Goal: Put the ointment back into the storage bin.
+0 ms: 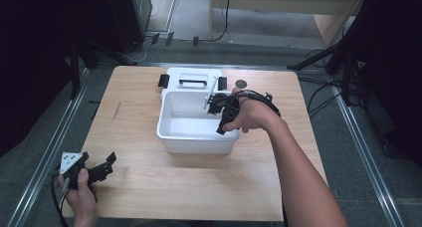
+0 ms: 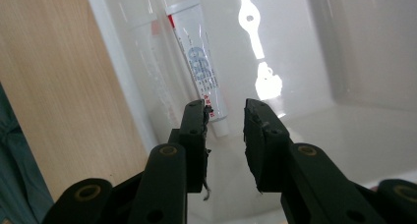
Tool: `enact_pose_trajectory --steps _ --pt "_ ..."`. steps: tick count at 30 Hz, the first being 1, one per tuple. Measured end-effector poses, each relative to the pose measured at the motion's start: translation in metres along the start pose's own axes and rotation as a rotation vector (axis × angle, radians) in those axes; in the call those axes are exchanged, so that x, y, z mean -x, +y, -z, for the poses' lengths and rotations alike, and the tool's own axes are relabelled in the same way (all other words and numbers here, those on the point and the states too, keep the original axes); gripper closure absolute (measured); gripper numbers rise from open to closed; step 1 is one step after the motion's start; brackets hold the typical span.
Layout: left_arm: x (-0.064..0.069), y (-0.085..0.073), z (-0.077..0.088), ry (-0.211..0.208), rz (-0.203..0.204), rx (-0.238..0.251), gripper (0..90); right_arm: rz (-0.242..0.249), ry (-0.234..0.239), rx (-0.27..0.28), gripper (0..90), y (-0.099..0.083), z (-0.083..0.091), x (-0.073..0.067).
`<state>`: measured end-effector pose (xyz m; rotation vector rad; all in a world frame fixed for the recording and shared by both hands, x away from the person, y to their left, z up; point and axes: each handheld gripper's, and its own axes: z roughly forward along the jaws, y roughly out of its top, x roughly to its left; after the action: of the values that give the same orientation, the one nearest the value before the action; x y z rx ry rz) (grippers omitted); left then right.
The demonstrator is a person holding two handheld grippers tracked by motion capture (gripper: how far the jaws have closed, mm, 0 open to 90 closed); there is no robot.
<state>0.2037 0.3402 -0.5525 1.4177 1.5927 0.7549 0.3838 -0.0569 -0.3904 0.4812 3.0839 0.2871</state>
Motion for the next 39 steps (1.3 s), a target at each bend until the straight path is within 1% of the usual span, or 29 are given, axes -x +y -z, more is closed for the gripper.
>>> enact_pose_trajectory --steps 4,6,10,13,20,24,27,31,33,39 --pt "0.0 0.0 0.0 -0.001 0.003 0.0 0.0 -0.006 -0.002 0.026 72.6 0.0 0.013 -0.005" --pt "-0.001 0.0 0.0 -0.001 0.003 -0.001 0.0 -0.019 -0.009 0.032 72.5 -0.002 0.019 -0.007" --pt "0.0 0.0 0.0 -0.004 0.002 0.001 0.0 -0.02 -0.023 0.056 71.5 -0.007 0.028 -0.011" --pt "0.0 0.0 0.0 -0.002 0.002 0.001 0.0 -0.028 -0.026 0.062 71.0 -0.013 0.034 -0.011" --pt "0.0 0.0 0.0 0.0 0.0 -0.002 0.0 -0.069 -0.044 0.071 69.9 -0.036 0.049 -0.01" --pt "0.001 0.0 0.0 0.003 0.002 0.0 0.0 -0.093 -0.067 0.079 65.8 -0.053 0.055 -0.008" --pt "0.0 0.0 0.0 0.001 0.001 0.002 0.0 -0.113 -0.079 0.08 62.6 -0.065 0.054 -0.006" --pt "0.0 0.0 0.0 0.002 0.001 0.004 0.0 -0.148 -0.07 0.075 60.5 -0.082 0.048 -0.004" --pt "0.0 0.0 0.0 0.001 -0.001 0.001 0.0 -0.164 -0.059 0.083 59.0 -0.091 0.044 -0.003" --pt "0.0 0.0 0.0 0.002 -0.004 0.0 0.0 -0.201 -0.048 0.079 54.8 -0.112 0.032 0.0"
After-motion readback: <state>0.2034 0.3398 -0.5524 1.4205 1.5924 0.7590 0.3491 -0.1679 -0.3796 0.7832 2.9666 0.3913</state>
